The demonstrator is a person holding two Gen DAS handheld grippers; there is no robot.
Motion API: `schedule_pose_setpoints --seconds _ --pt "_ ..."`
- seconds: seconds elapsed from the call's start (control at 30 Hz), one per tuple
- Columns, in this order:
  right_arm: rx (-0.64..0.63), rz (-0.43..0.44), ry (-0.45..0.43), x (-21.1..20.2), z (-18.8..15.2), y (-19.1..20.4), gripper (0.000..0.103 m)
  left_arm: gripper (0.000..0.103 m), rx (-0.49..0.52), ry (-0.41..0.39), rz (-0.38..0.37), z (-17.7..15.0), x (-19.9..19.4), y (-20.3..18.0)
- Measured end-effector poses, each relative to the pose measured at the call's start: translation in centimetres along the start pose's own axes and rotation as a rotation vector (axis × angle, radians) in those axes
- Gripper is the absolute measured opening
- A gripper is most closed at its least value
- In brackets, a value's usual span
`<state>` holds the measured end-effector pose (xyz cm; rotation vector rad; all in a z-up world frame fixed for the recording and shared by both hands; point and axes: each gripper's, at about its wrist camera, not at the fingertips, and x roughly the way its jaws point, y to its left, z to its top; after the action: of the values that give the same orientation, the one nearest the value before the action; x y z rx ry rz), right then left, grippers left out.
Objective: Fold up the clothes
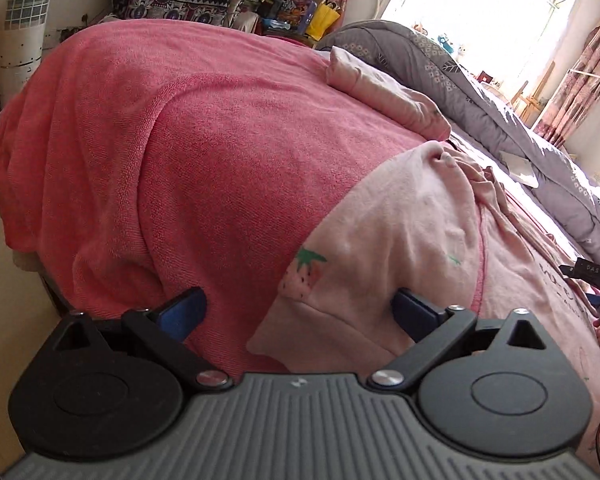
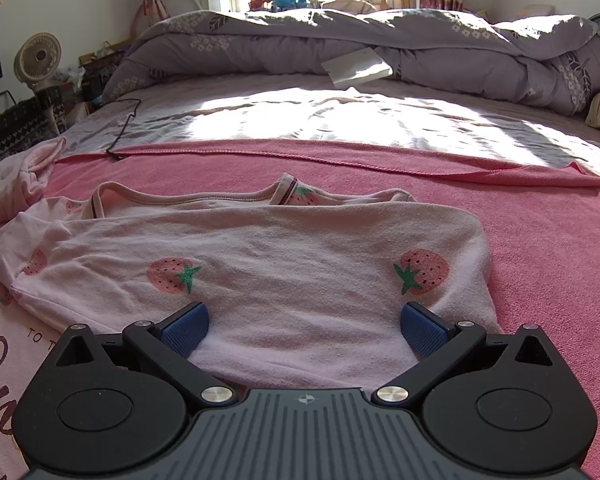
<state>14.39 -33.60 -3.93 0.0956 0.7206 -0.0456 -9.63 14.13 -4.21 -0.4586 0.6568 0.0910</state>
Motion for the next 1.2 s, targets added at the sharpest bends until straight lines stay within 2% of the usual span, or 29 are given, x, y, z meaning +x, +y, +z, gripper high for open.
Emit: schedule_pose_setpoints --seconds 0.03,0.07,0.1,0.17,0.27,0.4,0.43,0.53,0.57,0.6,0.63,0.67,0.7,0.73,0.8,0.87,1.0,1.07,1.17,1.2 --pt "0.000 0.000 0.000 0.0 0.0 0.0 0.103 0.067 0.012 -0.003 -0.013 0.2 -0.4 -0.2" --pt "0.001 0.000 0.000 0.0 0.0 0.0 0.103 0.057 0.024 -0.006 -0.026 0.4 -0.7 -0.5" --pt "0.001 0.000 0.000 0.0 0.0 0.0 0.103 0.054 0.037 -0.009 -0.039 0.6 -1.1 -0.7" --pt "0.000 0.000 0.000 0.0 0.0 0.0 0.103 0.035 0.061 -0.026 -0.064 1.3 -1.9 -1.2" --pt "0.001 0.001 0.000 0.0 0.0 0.0 0.103 0.031 0.086 -0.152 -0.082 4.4 -4.3 -1.9" --pt "0.003 0.002 -0.001 0.0 0.0 0.0 0.103 0.031 0.098 -0.445 -0.034 9.0 -8.1 -2.6" --pt "0.004 0.003 -0.001 0.0 0.0 0.0 0.103 0.031 0.090 -0.476 -0.010 9.5 -8.3 -2.5" --pt "0.006 0.004 -0.002 0.0 0.0 -0.1 0.103 0.031 0.061 -0.499 0.071 10.4 -7.8 -1.9" --pt "0.007 0.005 -0.002 0.0 0.0 -0.1 0.103 0.031 0.050 -0.485 0.095 10.5 -7.3 -1.6" --pt "0.008 0.006 -0.002 0.0 0.0 -0.1 0.103 0.031 0.036 -0.434 0.104 10.1 -6.4 -1.1" --pt "0.009 0.006 -0.002 0.0 0.0 -0.1 0.103 0.036 0.027 -0.388 0.101 9.6 -5.7 -0.8" --pt "0.010 0.007 -0.002 0.0 0.0 -0.1 0.103 0.053 0.016 -0.343 0.103 8.8 -5.1 -0.4" --pt "0.010 0.007 -0.002 0.0 0.0 -0.1 0.103 0.065 -0.005 -0.293 0.112 7.8 -4.6 0.2" --pt "0.010 0.007 -0.002 0.0 0.0 -0.1 0.103 0.089 -0.034 -0.250 0.120 6.8 -4.2 0.8" --pt "0.010 0.007 -0.002 0.0 0.0 -0.1 0.103 0.091 -0.130 -0.191 0.106 4.2 -3.9 2.1" --pt "0.010 0.007 -0.002 0.0 0.0 -0.1 0.103 0.091 -0.237 -0.129 0.053 1.6 -3.8 3.5" --pt "0.009 0.006 -0.003 0.0 0.0 -0.1 0.103 0.090 -0.364 -0.010 -0.018 -2.1 -2.8 4.4" --pt "0.009 0.006 -0.003 0.0 0.0 -0.1 0.103 0.089 -0.376 0.004 -0.085 -3.1 -2.6 3.8" --pt "0.008 0.005 -0.003 0.0 0.0 -0.1 0.103 0.090 -0.440 -0.015 -0.267 -3.7 -2.5 3.5" --pt "0.008 0.005 -0.003 -0.1 0.0 -0.1 0.103 0.090 -0.458 -0.021 -0.286 -3.7 -2.4 3.5"
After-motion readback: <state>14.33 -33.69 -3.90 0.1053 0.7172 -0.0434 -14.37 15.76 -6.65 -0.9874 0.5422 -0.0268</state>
